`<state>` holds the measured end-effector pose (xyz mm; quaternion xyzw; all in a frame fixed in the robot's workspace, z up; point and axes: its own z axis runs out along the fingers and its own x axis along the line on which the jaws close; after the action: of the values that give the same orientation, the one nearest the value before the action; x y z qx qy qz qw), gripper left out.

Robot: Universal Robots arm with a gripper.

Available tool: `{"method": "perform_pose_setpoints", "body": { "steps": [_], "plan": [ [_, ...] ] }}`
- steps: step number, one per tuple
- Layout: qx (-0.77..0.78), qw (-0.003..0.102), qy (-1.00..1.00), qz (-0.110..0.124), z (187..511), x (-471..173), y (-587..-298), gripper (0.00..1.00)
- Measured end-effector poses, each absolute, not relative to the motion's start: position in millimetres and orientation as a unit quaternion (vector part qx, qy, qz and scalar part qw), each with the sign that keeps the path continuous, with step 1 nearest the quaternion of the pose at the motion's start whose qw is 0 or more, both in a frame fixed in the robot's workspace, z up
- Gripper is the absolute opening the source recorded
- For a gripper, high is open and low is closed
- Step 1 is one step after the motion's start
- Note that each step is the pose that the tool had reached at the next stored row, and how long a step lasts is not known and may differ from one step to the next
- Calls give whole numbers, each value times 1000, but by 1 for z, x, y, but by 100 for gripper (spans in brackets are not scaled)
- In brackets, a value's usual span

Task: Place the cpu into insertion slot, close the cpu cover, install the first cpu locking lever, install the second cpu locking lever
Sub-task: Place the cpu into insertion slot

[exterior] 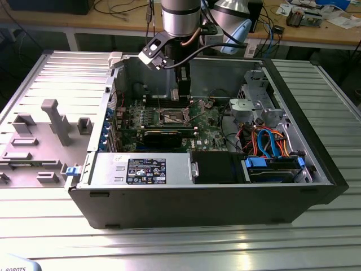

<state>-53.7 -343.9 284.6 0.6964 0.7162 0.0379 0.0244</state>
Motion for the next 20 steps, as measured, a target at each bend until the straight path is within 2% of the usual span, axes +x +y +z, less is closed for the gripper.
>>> {"method": "perform_pose_setpoints", "body": {
  "steps": [20],
  "plan": [
    [705,25,708,38,269,-60,-344,54]
  ]
}}
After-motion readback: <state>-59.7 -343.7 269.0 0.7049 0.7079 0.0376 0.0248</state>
